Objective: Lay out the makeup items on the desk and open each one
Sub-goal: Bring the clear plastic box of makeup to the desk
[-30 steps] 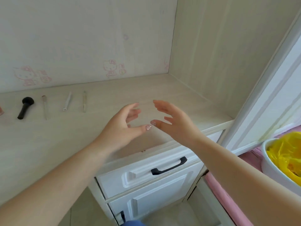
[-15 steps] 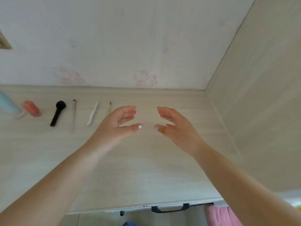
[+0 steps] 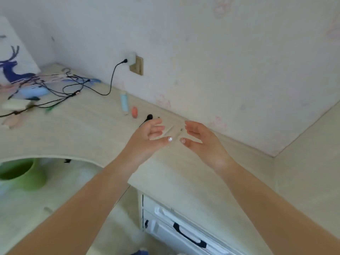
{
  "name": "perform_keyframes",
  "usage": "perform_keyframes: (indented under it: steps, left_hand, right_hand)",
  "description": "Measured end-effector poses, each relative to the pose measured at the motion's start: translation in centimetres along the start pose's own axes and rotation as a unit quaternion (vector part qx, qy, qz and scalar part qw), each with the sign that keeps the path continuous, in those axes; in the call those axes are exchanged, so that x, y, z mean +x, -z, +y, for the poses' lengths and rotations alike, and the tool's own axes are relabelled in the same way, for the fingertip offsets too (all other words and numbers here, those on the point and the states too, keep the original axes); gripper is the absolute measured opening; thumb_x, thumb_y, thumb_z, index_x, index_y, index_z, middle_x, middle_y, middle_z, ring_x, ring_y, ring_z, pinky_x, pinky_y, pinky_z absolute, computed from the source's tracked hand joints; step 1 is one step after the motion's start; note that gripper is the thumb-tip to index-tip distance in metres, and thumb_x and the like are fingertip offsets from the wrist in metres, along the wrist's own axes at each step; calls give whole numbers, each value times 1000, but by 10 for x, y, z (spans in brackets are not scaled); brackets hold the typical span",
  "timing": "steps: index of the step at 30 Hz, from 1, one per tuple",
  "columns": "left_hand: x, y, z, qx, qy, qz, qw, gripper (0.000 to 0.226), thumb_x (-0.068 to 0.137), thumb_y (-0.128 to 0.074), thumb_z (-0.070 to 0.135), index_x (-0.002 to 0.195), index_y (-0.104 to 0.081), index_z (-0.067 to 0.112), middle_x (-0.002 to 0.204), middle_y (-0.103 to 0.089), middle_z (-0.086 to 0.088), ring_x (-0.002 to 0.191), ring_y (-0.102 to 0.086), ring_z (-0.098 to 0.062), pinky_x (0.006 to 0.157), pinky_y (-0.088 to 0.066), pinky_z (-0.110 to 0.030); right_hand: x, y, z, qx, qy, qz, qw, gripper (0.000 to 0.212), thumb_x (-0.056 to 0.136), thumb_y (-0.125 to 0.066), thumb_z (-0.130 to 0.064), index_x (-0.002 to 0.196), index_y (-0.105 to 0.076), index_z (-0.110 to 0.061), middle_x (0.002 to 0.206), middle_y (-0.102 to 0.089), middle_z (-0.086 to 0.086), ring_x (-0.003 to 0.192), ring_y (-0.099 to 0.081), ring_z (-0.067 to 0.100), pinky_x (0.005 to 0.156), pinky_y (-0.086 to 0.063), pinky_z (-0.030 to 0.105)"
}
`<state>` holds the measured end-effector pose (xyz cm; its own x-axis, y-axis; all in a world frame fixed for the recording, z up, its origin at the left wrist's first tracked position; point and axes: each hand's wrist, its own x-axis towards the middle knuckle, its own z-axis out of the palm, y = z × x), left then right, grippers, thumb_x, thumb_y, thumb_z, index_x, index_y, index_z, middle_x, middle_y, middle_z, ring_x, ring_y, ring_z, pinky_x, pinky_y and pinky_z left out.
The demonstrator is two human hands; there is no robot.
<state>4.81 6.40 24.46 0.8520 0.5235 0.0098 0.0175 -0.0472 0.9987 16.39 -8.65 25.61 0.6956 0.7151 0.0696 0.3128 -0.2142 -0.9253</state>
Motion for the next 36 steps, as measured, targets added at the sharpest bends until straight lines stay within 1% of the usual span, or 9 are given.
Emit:
perform_keyframes:
  steps: [6,9,14,17,21,25,28,32,36]
  left_hand:
    - [-156,23,7,-6,21,181,983,44,74,-77,14,106,-56,37,108,-62,11,107,-58,-4,82,-47,-19]
    - [-230,42,13,19,40,254,966,44,76,-76,15,108,-53,36,111,-61,10,104,-58,0,85,-45,-17]
    - [-353,80,25,39,54,381,922,46,76,-76,21,115,-53,33,112,-61,14,107,-56,5,82,-45,-16]
    - [-420,99,31,48,65,442,893,45,75,-76,23,113,-54,34,113,-61,13,106,-56,7,79,-45,-14]
    - [-520,131,40,48,57,526,847,45,74,-77,21,112,-56,35,113,-63,11,108,-58,2,83,-46,-15]
    - [-613,165,42,47,57,586,807,49,74,-77,25,117,-55,36,112,-63,15,108,-58,3,84,-48,-19]
    - [-689,200,37,46,63,616,784,47,72,-79,26,112,-56,38,111,-64,14,107,-58,4,82,-47,-20]
    - [-775,251,28,52,75,623,777,45,73,-79,27,110,-57,40,109,-66,17,104,-58,9,84,-45,-18]
    - [-840,303,27,68,87,624,774,44,73,-78,32,110,-56,41,106,-65,21,96,-57,17,73,-43,-10]
  right_hand:
    - [-82,-49,-38,23,52,-152,987,46,82,-69,-21,123,-51,-34,122,-54,-18,115,-50,-3,84,-39,10]
    - [-120,-86,-54,36,68,-217,973,47,83,-69,-22,126,-51,-31,125,-55,-16,116,-49,-2,86,-38,11]
    - [-177,-169,-91,52,112,-340,932,44,82,-69,-24,122,-53,-34,121,-54,-24,114,-48,-9,76,-38,-4]
    - [-214,-221,-115,62,134,-400,905,39,82,-70,-22,108,-51,-44,113,-53,-31,113,-49,-9,84,-40,6]
    - [-278,-295,-154,66,173,-476,860,41,81,-70,-23,113,-51,-41,117,-54,-28,114,-50,-7,86,-38,11]
    - [-346,-362,-190,74,190,-534,820,41,81,-70,-23,109,-51,-46,118,-54,-27,115,-48,-9,85,-40,13]
    - [-406,-419,-214,76,203,-556,802,39,82,-70,-22,103,-52,-49,115,-54,-31,113,-47,-14,89,-40,14]
    - [-476,-488,-246,88,204,-569,792,40,81,-70,-23,106,-51,-47,119,-54,-27,113,-47,-13,87,-40,10]
    - [-521,-547,-278,88,213,-571,788,40,82,-69,-25,111,-50,-46,120,-55,-25,112,-48,-14,77,-41,0]
